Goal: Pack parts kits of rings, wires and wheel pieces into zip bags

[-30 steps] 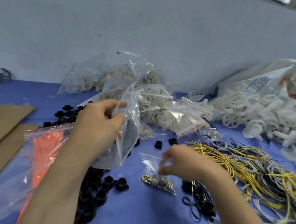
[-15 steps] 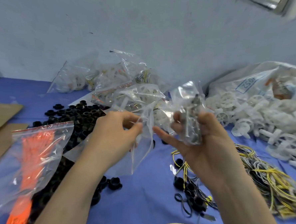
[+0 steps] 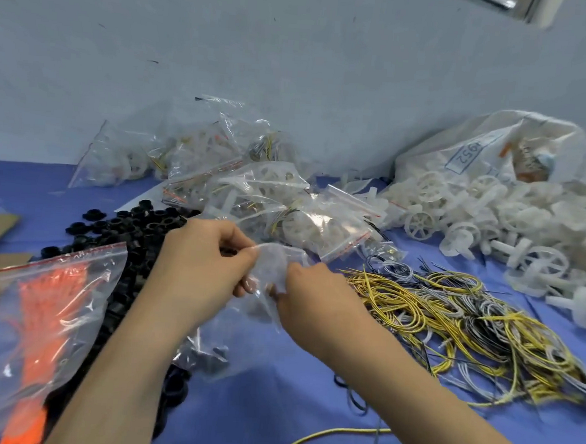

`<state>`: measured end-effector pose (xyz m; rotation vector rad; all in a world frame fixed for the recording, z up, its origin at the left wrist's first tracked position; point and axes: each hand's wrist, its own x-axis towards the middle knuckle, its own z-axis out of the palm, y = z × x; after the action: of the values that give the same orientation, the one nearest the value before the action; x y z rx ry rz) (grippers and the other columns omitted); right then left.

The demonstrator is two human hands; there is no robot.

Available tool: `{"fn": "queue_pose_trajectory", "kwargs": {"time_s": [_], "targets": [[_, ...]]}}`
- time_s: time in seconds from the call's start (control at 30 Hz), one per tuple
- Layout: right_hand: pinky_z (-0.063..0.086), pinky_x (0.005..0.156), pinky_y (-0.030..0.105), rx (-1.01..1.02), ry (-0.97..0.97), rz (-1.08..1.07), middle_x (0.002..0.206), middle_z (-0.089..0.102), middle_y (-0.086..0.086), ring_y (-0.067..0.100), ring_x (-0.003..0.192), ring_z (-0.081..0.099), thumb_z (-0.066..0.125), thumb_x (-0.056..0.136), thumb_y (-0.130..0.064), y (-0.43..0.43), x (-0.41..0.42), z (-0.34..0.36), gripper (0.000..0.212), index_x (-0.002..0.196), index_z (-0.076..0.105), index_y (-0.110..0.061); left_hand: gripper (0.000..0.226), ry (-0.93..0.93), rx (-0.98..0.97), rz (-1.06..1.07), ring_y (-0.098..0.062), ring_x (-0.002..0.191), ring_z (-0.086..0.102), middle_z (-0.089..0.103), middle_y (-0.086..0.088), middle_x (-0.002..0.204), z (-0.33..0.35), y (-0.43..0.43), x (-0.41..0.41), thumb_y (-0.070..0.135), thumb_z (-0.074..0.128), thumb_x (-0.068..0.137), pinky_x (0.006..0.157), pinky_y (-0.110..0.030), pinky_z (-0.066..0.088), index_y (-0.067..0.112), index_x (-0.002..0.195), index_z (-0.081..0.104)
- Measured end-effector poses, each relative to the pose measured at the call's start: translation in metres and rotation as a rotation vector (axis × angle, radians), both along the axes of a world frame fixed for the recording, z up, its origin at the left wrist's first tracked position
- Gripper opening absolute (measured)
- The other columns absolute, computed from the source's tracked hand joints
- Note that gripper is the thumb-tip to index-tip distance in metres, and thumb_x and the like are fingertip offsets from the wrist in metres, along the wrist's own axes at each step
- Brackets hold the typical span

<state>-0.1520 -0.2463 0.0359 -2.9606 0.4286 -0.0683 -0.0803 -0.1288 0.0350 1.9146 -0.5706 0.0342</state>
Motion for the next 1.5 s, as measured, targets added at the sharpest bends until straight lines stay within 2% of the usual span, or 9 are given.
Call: {"fn": "queue_pose_trajectory", "kwargs": {"time_s": [0.07,0.13,0.23,0.3,0.4,0.87,1.1,1.33,1.5], "targets": [[0.043,0.070,0.029,0.064,0.064,0.117,0.115,0.060,0.013,0.031,0.101,0.059,0.055,0.093,-0.025,-0.007,-0.004,0.011,0.022,0.109,0.056,-0.010,0.021,-0.032,0.035,0.007,-0.006,0.037,0.056,0.064,0.001,0.047,0.001,-0.002,-0.004,0.012,0.069,0.086,0.044,-0.010,0.042,0.017,0.066,0.066],[0.053,0.067,0.020,0.539,-0.014,0.216,0.107,0.069,0.011,0.023,0.091,0.069,0.062,0.089,-0.027,-0.030,-0.007,0.032,0.029,0.113,0.066,-0.011,0.022,-0.054,0.030,0.039,-0.003,0.036,0.056,0.064,0.003,0.048,0.003,0.001,-0.003,0.013,0.069,0.086,0.041,-0.007,0.039,0.018,0.065,0.066],[0.058,0.058,0.029,1.034,-0.438,0.027,0.080,0.072,0.018,0.028,0.069,0.071,0.060,0.089,-0.014,-0.102,-0.001,0.050,0.019,0.087,0.072,0.000,0.020,-0.047,-0.027,0.091,-0.001,0.034,0.053,0.063,0.005,0.046,0.007,0.012,0.004,0.014,0.069,0.086,0.041,-0.005,0.036,0.019,0.066,0.067],[0.058,0.069,0.037,0.677,-0.465,-0.271,0.083,0.070,0.019,0.030,0.076,0.068,0.055,0.091,-0.005,-0.162,0.015,0.032,0.018,0.095,0.069,0.006,0.018,-0.043,-0.050,0.114,-0.001,0.034,0.052,0.061,0.006,0.043,0.008,0.017,0.007,0.015,0.070,0.086,0.041,-0.004,0.035,0.017,0.068,0.068],[0.048,0.093,0.037,0.087,0.058,-0.375,0.113,0.067,0.015,0.029,0.104,0.061,0.054,0.092,-0.007,-0.231,0.023,-0.028,0.024,0.110,0.069,-0.005,0.019,-0.041,-0.051,0.102,-0.002,0.034,0.051,0.061,0.004,0.044,0.008,0.019,0.009,0.016,0.070,0.086,0.041,-0.005,0.036,0.017,0.068,0.068],[0.043,0.091,0.038,-0.184,0.053,-0.312,0.115,0.058,0.005,0.029,0.117,0.043,0.056,0.092,-0.024,-0.265,0.032,-0.089,0.018,0.106,0.066,-0.023,0.020,-0.054,-0.040,0.041,-0.003,0.032,0.050,0.061,0.000,0.044,0.006,0.017,0.006,0.021,0.072,0.084,0.039,-0.006,0.036,0.020,0.064,0.068],[0.038,0.056,0.023,0.435,-0.065,-0.355,0.069,0.056,0.001,0.014,0.063,0.049,0.059,0.083,-0.010,-0.257,0.018,-0.050,0.016,0.069,0.058,-0.015,0.020,-0.046,-0.015,0.035,-0.003,0.033,0.050,0.062,0.001,0.045,0.010,0.019,0.005,0.021,0.072,0.085,0.042,-0.006,0.038,0.020,0.065,0.068],[0.047,0.051,0.014,0.802,-0.405,-0.397,0.077,0.063,0.014,0.021,0.070,0.063,0.055,0.087,0.002,-0.246,0.004,-0.015,0.004,0.086,0.058,0.001,0.019,-0.056,0.000,0.027,-0.004,0.035,0.052,0.062,0.001,0.044,0.014,0.016,-0.001,0.020,0.071,0.085,0.042,-0.004,0.037,0.016,0.067,0.068],[0.054,0.063,0.022,1.063,-0.415,-0.285,0.078,0.066,0.020,0.025,0.071,0.067,0.046,0.089,0.012,-0.238,-0.009,0.002,0.048,0.124,0.053,-0.020,0.019,-0.070,-0.009,0.029,-0.005,0.035,0.054,0.063,0.002,0.047,0.013,0.017,0.000,0.018,0.072,0.084,0.043,-0.005,0.037,0.017,0.066,0.068]]}}
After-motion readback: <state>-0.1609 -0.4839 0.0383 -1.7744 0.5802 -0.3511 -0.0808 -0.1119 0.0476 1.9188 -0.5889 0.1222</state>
